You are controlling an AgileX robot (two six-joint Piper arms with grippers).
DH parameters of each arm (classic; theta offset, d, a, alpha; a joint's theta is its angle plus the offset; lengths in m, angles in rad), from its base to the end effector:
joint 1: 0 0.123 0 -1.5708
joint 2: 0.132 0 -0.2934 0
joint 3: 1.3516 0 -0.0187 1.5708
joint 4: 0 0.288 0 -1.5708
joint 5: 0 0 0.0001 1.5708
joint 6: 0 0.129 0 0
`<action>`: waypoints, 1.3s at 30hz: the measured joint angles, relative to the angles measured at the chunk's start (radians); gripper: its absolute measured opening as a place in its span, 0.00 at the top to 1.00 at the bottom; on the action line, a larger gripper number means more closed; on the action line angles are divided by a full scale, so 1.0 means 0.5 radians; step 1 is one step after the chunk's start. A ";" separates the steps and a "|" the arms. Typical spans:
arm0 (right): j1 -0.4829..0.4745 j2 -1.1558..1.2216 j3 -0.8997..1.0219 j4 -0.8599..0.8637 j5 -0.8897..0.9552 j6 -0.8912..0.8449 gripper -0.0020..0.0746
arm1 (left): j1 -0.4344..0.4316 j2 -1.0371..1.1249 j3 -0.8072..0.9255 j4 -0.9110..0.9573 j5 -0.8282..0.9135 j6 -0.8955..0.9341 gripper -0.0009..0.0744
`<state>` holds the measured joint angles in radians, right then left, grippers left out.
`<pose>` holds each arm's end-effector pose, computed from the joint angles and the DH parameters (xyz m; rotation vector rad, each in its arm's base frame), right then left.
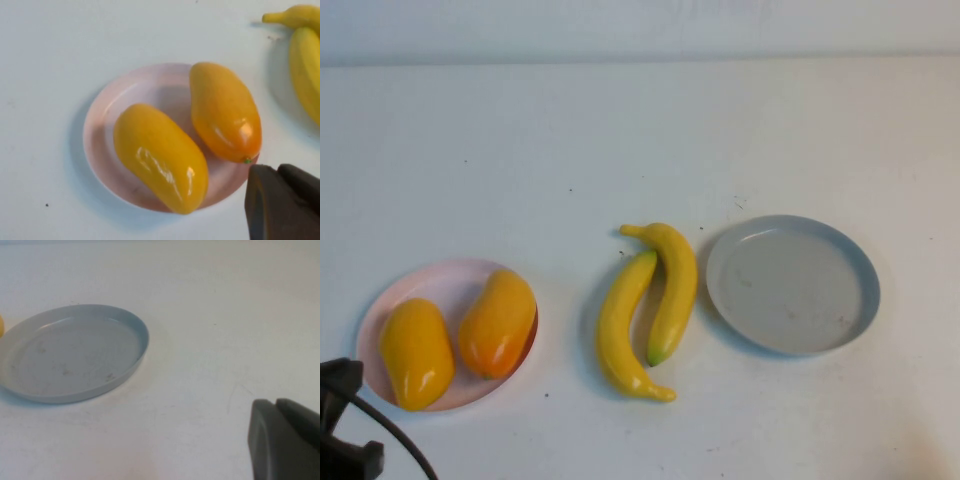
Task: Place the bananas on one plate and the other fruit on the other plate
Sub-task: Put another type of fruit in the right plate
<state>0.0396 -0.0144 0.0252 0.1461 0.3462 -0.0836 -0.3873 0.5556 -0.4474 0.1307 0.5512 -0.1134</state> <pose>0.1183 0.0111 0.1640 -0.0215 1.8382 0.1110 0.1607 -0.0560 0.2525 0.3708 2.1093 -0.1551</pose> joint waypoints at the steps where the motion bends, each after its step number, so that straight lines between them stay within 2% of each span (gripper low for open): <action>1: 0.000 0.000 0.000 0.000 0.000 0.000 0.99 | 0.000 -0.004 0.004 0.013 0.006 -0.012 0.99; 5: 0.000 0.000 0.000 0.000 0.000 0.000 0.99 | 0.000 -0.007 0.055 0.038 -0.115 -0.037 0.99; 10: 0.000 0.000 0.000 0.000 0.000 0.000 0.99 | 0.000 -0.102 0.281 0.108 -0.688 -0.044 0.99; 15: 0.000 0.000 0.000 0.000 0.000 0.000 0.99 | 0.000 -0.339 0.508 0.132 -1.021 0.006 0.99; 17: 0.000 0.000 0.000 0.000 0.000 0.000 0.99 | 0.033 -0.491 0.580 0.069 -1.058 0.088 0.99; 20: 0.000 0.000 0.000 0.000 0.000 0.000 0.99 | 0.182 -0.719 0.668 -0.121 -1.102 0.287 0.99; 25: 0.000 0.000 0.000 0.000 0.000 0.000 0.99 | 0.518 -1.073 0.844 -0.223 -1.132 0.364 0.99; 28: 0.000 0.000 0.000 0.000 0.000 0.000 0.99 | 0.646 -1.125 0.926 -0.261 -1.146 0.333 0.99; 33: 0.000 0.000 0.000 0.000 0.000 0.000 0.99 | 0.719 -1.133 0.941 -0.277 -0.991 0.274 0.99; 39: 0.000 0.000 0.000 0.000 0.000 0.000 0.99 | 0.689 -1.133 0.944 -0.233 -0.514 0.249 0.99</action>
<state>0.0396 -0.0144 0.0252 0.1461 0.3462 -0.0836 -0.0427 -0.0109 0.0247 0.0143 0.2941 0.0109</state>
